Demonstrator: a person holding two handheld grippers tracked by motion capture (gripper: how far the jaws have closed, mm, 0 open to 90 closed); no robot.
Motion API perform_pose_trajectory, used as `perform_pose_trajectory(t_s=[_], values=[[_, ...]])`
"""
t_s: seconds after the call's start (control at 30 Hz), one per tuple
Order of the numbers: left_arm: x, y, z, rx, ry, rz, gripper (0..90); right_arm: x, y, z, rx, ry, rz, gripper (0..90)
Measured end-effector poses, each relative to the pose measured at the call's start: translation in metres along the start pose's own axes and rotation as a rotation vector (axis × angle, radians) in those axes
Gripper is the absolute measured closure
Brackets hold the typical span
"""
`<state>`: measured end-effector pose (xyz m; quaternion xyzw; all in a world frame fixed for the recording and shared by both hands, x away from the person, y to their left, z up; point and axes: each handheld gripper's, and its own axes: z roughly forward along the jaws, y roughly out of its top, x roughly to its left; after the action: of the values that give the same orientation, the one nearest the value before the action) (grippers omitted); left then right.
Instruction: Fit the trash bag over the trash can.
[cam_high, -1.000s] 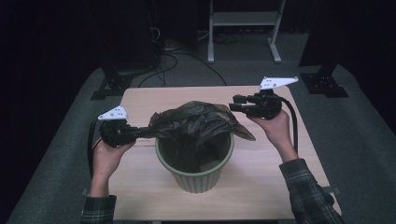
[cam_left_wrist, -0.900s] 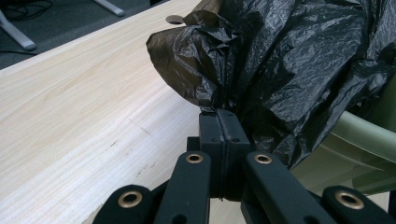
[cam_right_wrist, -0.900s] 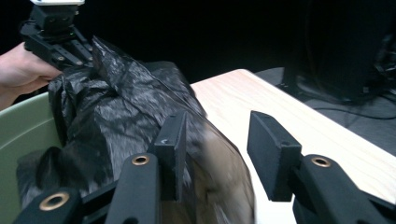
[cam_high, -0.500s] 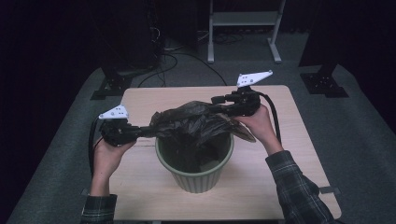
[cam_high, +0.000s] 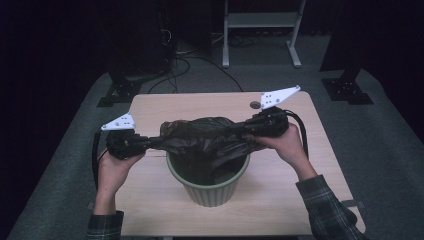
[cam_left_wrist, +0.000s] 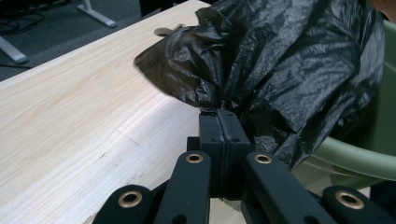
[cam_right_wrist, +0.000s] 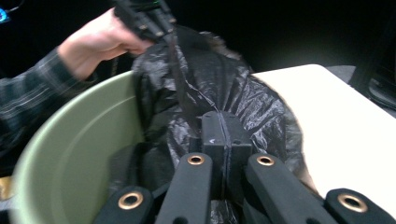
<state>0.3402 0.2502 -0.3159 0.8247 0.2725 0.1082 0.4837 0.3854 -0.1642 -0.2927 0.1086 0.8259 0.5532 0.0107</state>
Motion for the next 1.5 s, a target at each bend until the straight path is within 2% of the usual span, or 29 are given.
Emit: perform_pose_trajectory(t_s=[0.2,0.4,0.63,0.73,0.93,1.07,1.33,1.4,1.5], values=[[-0.01,-0.003,-0.006,-0.018,-0.015,0.006,89.9,0.04,-0.01,-0.012,0.023,0.041,-0.034,89.7],[-0.019,-0.006,-0.01,-0.022,-0.027,0.02,89.9,0.07,-0.025,-0.018,-0.002,0.104,-0.055,89.7],[-0.025,-0.008,-0.011,-0.035,-0.042,0.027,89.9,0.099,-0.048,-0.01,0.003,0.199,-0.063,89.8],[-0.028,-0.009,-0.011,-0.036,-0.051,0.029,89.9,0.107,-0.057,-0.004,0.025,0.217,-0.064,89.7],[-0.033,-0.011,-0.01,-0.05,-0.076,0.031,89.9,0.115,-0.078,0.012,0.047,0.254,-0.041,89.9],[-0.035,-0.012,-0.011,-0.051,-0.081,0.035,89.8,0.117,-0.089,0.027,0.074,0.252,-0.031,89.9],[-0.032,-0.016,-0.01,-0.04,-0.098,0.013,89.9,0.121,-0.095,0.045,0.116,0.205,-0.052,90.0],[-0.031,-0.017,-0.01,-0.031,-0.096,0.011,89.9,0.121,-0.097,0.049,0.126,0.21,-0.047,90.0],[-0.031,-0.018,-0.01,-0.009,-0.076,0.015,89.9,0.121,-0.101,0.057,0.156,0.187,-0.048,90.0]])
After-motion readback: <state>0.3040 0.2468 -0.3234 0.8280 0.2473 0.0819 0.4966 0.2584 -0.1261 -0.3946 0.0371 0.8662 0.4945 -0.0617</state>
